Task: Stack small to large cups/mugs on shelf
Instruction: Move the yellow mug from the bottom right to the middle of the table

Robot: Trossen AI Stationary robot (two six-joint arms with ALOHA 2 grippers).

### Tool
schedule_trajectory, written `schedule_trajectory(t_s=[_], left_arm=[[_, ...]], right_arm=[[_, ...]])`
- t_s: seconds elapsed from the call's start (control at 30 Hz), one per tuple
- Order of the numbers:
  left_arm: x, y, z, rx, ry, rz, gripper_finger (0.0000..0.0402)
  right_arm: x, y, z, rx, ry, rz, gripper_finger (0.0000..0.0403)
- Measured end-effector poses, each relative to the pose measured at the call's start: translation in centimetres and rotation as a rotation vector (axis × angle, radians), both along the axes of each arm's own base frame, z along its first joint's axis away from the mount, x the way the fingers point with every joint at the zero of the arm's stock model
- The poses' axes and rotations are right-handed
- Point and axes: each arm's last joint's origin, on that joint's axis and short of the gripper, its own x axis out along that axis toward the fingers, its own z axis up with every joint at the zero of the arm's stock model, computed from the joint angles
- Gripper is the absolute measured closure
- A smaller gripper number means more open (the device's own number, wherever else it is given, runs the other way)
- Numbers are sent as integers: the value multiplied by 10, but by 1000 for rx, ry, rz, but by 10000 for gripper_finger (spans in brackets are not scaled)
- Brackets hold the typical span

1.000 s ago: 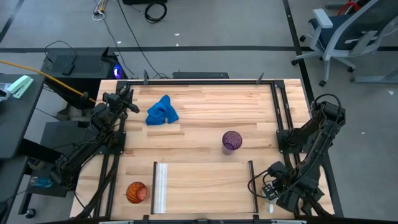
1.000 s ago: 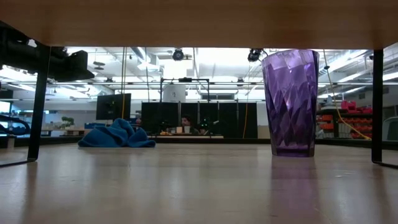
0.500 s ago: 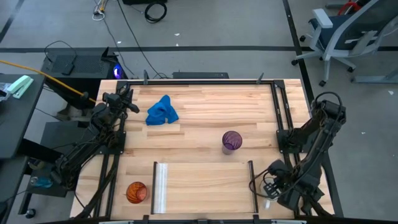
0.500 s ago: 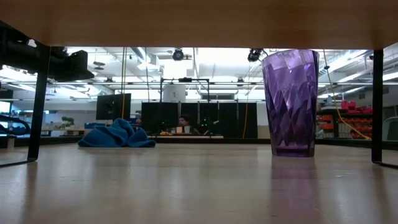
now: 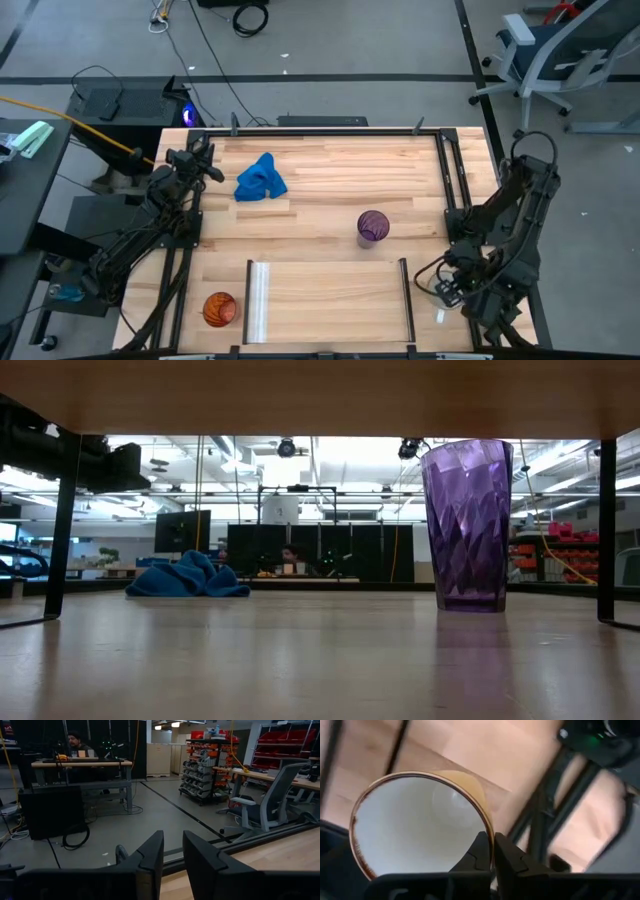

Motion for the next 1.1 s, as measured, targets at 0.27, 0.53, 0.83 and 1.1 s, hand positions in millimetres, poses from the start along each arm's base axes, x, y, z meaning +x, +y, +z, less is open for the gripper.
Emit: schedule_trajectory(t_s=[0.27,0.53,0.83,1.1], left_arm=[[0,0,0,-6,-1,0,328],[0,0,-1,-13,-16,0,325],[0,0,-1,-14,-20,0,332],[0,0,-1,-14,-20,0,330]], right_arm=[[-7,-14,6,10,-38,20,396],[-2,-27,5,-91,-182,51,396],[-2,-60,-29,-172,-59,-11,396],[2,-106,-45,-273,-98,-87,396]])
